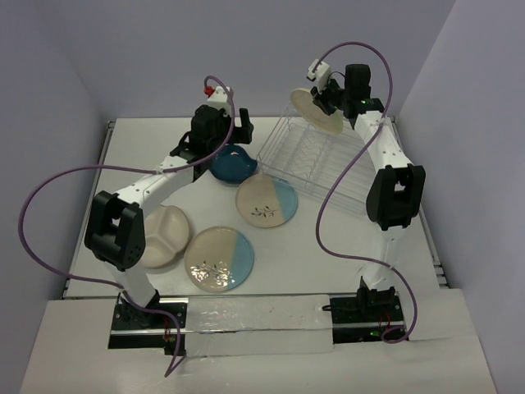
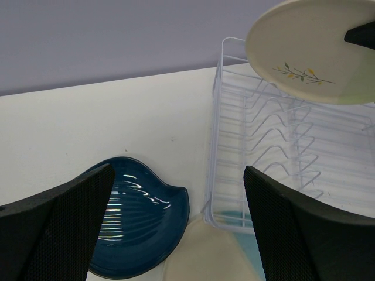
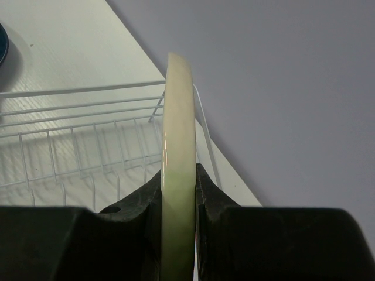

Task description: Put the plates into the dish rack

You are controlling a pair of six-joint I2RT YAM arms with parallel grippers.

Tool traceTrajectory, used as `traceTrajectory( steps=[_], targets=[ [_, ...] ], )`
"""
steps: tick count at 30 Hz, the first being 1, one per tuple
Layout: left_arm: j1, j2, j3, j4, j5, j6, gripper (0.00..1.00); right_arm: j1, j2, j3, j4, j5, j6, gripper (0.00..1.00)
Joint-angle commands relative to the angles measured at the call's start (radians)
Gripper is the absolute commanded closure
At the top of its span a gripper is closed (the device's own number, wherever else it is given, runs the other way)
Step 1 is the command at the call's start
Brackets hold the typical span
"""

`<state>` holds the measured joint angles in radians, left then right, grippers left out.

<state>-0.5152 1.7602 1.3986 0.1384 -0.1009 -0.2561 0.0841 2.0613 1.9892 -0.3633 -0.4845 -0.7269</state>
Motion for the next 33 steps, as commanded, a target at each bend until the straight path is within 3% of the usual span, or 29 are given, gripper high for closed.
traceTrajectory(
  steps=[1,18,33],
  targets=[
    [0.003,-0.053,-0.002,0.059,0.004,-0.004,0.01,-0.012,-0.069,0.001,0.046,-0.031,-0.002,1.00],
    [0.007,-0.066,-0.030,0.071,0.002,-0.011,0.01,-0.017,-0.106,-0.051,0.046,-0.036,-0.041,1.00],
    [0.010,-0.042,-0.021,0.086,0.020,0.026,0.01,-0.076,-0.170,-0.107,0.010,-0.290,-0.180,1.00]
  ],
)
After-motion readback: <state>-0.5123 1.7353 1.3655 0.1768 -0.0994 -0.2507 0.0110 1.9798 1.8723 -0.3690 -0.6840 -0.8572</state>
